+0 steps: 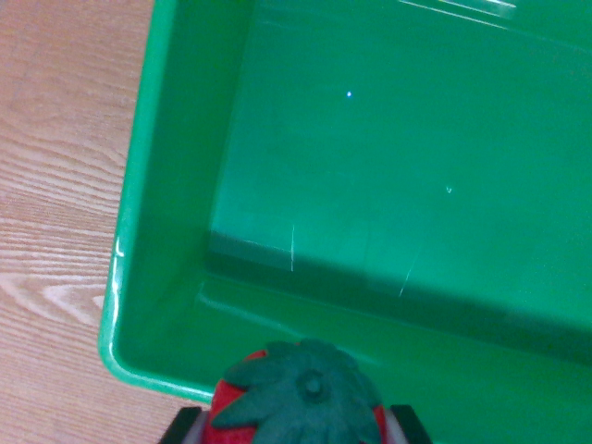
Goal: Pick fruit
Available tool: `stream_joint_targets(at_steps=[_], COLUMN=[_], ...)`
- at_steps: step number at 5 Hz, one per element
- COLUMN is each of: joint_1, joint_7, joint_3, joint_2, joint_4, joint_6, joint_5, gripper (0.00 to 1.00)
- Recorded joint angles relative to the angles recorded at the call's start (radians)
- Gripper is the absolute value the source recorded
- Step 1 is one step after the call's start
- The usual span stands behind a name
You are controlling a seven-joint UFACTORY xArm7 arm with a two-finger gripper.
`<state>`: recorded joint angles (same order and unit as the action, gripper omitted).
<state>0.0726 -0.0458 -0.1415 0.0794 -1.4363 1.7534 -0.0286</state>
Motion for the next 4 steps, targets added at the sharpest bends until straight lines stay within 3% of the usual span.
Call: stream_joint_targets(at_steps=[4], joint_1=[-0.0004], joint_7=[0.0], joint_3=[0.0], joint_2=[0.006], joint_4=[-0.012], joint_6=[0.018], joint_5=[-0.0008], gripper=[1.0])
